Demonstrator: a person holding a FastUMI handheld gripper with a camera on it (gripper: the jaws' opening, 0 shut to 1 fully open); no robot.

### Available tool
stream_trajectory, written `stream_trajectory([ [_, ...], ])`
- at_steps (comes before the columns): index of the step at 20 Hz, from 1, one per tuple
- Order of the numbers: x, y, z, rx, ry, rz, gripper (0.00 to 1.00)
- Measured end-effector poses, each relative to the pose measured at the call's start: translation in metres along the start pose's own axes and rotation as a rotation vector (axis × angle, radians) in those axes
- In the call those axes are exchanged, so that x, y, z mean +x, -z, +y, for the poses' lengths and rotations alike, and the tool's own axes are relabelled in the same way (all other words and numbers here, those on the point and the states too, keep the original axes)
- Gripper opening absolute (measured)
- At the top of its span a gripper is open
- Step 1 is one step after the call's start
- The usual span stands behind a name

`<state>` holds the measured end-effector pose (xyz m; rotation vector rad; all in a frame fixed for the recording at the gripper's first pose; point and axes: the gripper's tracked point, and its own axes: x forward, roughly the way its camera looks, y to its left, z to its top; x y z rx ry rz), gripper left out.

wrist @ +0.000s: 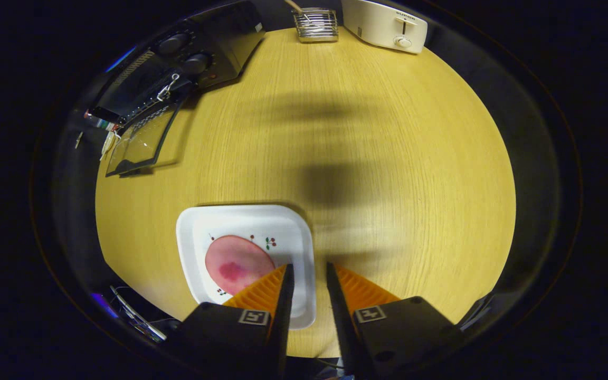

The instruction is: Open the toaster oven, put the food inside, and close the toaster oven door.

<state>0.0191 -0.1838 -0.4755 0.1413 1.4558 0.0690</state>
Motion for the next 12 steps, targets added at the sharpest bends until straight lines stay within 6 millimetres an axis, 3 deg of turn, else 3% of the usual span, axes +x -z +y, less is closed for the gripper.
stream_trajectory([
  [1, 0.005, 0.003, 0.005, 0.001, -0.036, 0.01, 0.33],
  [2, 0.001, 0.002, 0.005, -0.008, -0.058, 0.007, 0.14],
  [4, -0.002, 0.0, 0.006, -0.014, -0.133, 0.0, 0.05],
  [6, -0.004, -0.004, 0.004, 0.054, -0.189, -0.034, 0.05],
  [12, -0.032, -0.007, 0.03, 0.399, -0.477, -0.034, 0.05],
])
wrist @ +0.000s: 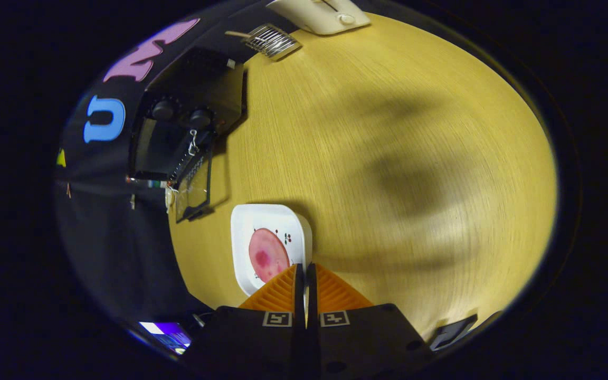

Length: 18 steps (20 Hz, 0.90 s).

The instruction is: Open the toaster oven, put the food inside, and close the toaster oven door.

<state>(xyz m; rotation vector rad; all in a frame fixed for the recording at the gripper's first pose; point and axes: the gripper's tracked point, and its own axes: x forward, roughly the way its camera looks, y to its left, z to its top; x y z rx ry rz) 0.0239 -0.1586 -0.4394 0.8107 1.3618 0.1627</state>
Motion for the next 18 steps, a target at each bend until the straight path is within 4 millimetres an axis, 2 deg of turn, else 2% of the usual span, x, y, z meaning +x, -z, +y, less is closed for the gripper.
stream_trajectory([
  [4, -0.015, 0.012, 0.024, 0.096, -0.091, -0.04, 0.05],
  [6, -0.021, 0.02, 0.046, 0.146, -0.133, -0.065, 0.05],
  [10, -0.02, 0.024, 0.089, 0.246, -0.176, -0.149, 0.05],
  [14, -0.004, 0.013, 0.13, 0.391, -0.217, -0.233, 0.05],
  [18, 0.021, 0.002, 0.168, 0.486, -0.232, -0.31, 0.05],
])
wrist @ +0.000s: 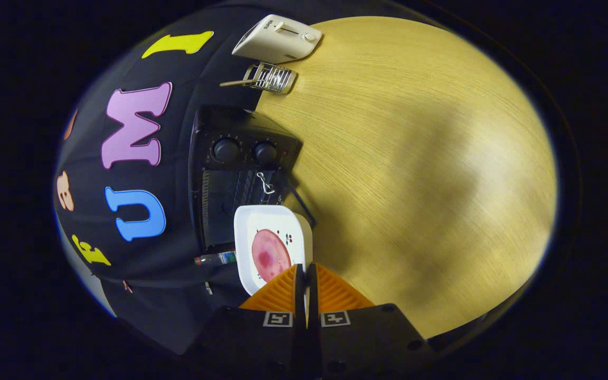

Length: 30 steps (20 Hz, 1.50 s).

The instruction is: Open the toaster oven, put the food inside, and close the toaster oven door.

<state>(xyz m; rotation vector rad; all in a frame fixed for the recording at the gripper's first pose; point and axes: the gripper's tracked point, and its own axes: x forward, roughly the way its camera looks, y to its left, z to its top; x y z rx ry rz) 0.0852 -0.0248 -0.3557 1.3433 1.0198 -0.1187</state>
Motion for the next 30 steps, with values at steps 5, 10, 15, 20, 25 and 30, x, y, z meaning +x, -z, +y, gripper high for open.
stream_trajectory([
  [5, 0.044, 0.017, 0.032, 0.127, 0.001, -0.112, 0.05],
  [10, 0.087, 0.012, 0.067, 0.242, -0.011, -0.252, 0.05],
  [15, 0.131, 0.003, 0.095, 0.394, -0.024, -0.373, 0.05],
  [20, 0.159, -0.01, 0.102, 0.477, 0.002, -0.455, 0.05],
  [25, 0.178, -0.017, 0.114, 0.491, -0.004, -0.463, 0.06],
  [30, 0.175, -0.015, 0.125, 0.494, -0.053, -0.447, 0.45],
])
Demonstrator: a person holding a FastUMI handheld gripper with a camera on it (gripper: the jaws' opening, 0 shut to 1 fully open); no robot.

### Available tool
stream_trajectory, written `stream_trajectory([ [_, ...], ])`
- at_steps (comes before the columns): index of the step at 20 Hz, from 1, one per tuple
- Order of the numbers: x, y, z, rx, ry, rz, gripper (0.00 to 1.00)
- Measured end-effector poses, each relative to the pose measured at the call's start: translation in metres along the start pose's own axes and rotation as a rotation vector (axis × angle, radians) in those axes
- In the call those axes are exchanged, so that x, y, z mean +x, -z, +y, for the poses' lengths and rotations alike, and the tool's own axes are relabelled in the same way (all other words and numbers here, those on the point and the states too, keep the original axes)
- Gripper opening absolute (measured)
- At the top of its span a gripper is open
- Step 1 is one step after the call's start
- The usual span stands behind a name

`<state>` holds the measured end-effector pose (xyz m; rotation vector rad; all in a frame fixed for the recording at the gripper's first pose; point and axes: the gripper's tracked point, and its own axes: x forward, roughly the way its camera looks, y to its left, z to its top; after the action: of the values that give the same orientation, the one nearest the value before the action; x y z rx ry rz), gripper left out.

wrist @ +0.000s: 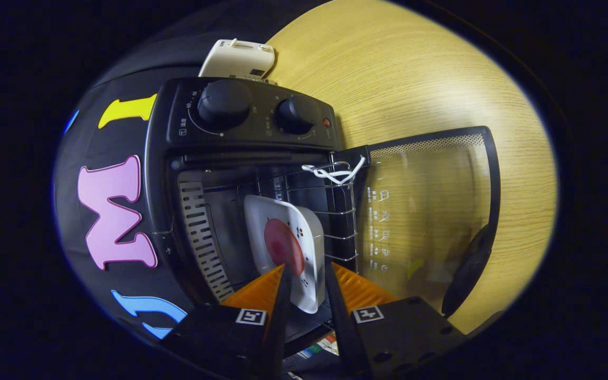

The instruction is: Open the toaster oven, put the food inside, and close the toaster oven door.

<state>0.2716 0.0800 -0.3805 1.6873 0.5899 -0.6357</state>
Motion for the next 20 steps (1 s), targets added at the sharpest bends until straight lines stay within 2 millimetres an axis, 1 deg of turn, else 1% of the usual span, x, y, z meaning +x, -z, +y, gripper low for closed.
stream_trajectory([
  [1, -0.002, -0.001, 0.0, -0.003, -0.004, -0.003, 0.51],
  [2, -0.005, -0.002, 0.004, -0.002, -0.015, 0.0, 0.61],
  [3, -0.009, -0.003, 0.003, -0.007, -0.009, 0.003, 0.68],
  [4, -0.01, -0.003, 0.0, -0.016, 0.005, 0.007, 0.8],
  [5, -0.011, -0.005, -0.008, -0.035, 0.035, 0.007, 0.83],
  [6, -0.014, -0.004, -0.01, -0.043, 0.038, 0.01, 0.98],
  [7, -0.018, -0.005, -0.01, -0.046, 0.035, 0.015, 0.99],
  [10, -0.028, 0.0, -0.013, -0.067, 0.038, 0.045, 0.99],
  [12, -0.037, 0.004, -0.011, -0.099, 0.023, 0.065, 0.99],
  [13, -0.037, 0.009, -0.007, -0.137, 0.013, 0.07, 0.99],
  [15, -0.053, 0.018, -0.006, -0.214, -0.008, 0.101, 0.99],
  [16, -0.064, 0.021, -0.007, -0.243, -0.02, 0.122, 0.99],
  [18, -0.082, 0.032, -0.002, -0.299, -0.061, 0.164, 0.99],
  [20, -0.103, 0.042, 0.003, -0.409, -0.107, 0.209, 0.98],
])
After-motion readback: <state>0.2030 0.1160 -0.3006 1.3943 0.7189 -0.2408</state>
